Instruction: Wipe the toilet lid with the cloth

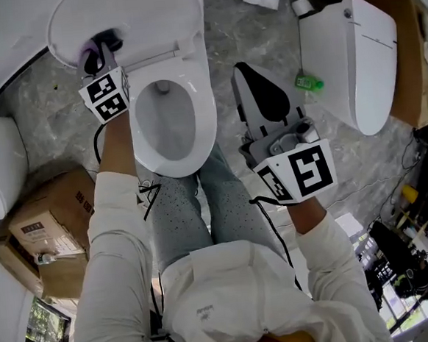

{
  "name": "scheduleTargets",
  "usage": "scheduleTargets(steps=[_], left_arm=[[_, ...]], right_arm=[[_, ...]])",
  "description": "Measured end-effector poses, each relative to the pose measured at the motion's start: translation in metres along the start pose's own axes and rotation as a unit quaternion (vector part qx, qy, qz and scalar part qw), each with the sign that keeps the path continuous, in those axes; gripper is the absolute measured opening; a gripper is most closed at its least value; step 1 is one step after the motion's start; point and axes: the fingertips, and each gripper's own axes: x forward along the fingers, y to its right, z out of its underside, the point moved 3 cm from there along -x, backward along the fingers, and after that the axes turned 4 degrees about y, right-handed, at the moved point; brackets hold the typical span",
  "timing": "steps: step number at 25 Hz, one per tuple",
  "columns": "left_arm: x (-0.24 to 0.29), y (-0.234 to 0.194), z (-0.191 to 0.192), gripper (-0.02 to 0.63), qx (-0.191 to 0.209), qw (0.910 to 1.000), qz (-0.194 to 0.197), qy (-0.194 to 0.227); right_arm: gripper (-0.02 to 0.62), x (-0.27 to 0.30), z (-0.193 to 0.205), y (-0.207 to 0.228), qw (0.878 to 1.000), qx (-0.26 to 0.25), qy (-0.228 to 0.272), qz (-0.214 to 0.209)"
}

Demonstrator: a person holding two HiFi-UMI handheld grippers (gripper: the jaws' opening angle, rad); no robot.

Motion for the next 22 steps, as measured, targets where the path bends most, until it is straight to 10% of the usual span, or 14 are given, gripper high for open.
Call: scheduleTargets(steps=[11, 22], left_arm=[[0.039, 0.170, 0.033, 0.025, 0.046, 0.9811, 0.188, -0.010], [0.002, 0.046, 0.075, 0.025, 0.050, 0.9903, 0.094, -0.090]], right_arm=[[0.015, -0.021, 0.024, 0.025, 0.999, -0.011, -0.024, 0.025], [0.015, -0.024, 0.021, 0.001, 1.000, 0.010, -0.016, 0.014]])
